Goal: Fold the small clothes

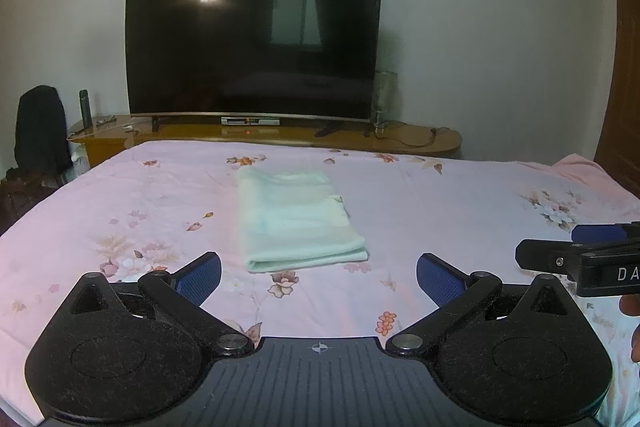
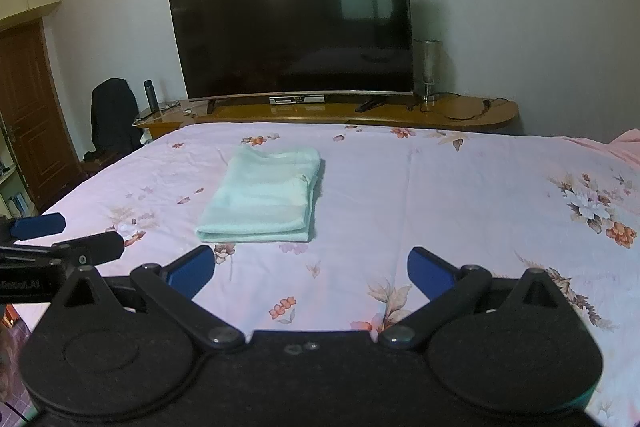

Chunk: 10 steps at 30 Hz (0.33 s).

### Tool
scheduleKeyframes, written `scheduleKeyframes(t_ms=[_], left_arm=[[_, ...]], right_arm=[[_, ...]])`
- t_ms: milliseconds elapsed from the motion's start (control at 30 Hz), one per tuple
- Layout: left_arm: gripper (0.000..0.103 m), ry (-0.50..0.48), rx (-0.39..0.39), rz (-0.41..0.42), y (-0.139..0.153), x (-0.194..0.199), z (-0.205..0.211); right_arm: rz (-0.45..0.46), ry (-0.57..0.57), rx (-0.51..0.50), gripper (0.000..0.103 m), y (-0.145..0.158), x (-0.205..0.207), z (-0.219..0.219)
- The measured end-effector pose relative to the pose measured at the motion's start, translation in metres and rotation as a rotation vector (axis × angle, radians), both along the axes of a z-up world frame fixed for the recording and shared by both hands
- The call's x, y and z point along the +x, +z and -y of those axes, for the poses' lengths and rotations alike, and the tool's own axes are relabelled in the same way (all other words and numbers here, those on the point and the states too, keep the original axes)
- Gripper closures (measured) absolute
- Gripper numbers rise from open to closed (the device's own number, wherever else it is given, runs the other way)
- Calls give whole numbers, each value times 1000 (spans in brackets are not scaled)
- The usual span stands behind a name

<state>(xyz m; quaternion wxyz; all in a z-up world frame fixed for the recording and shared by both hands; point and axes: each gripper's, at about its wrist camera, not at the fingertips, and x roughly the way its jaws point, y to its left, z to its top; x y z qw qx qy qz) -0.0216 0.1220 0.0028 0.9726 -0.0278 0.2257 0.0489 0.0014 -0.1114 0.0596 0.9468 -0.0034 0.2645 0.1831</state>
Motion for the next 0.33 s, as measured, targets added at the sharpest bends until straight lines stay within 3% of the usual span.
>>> scheduleKeyframes(t_ms=[333], left_arm=[[0, 0, -35, 40, -2, 0, -4]], right_arm=[[4, 0, 3, 0, 0, 0, 0]])
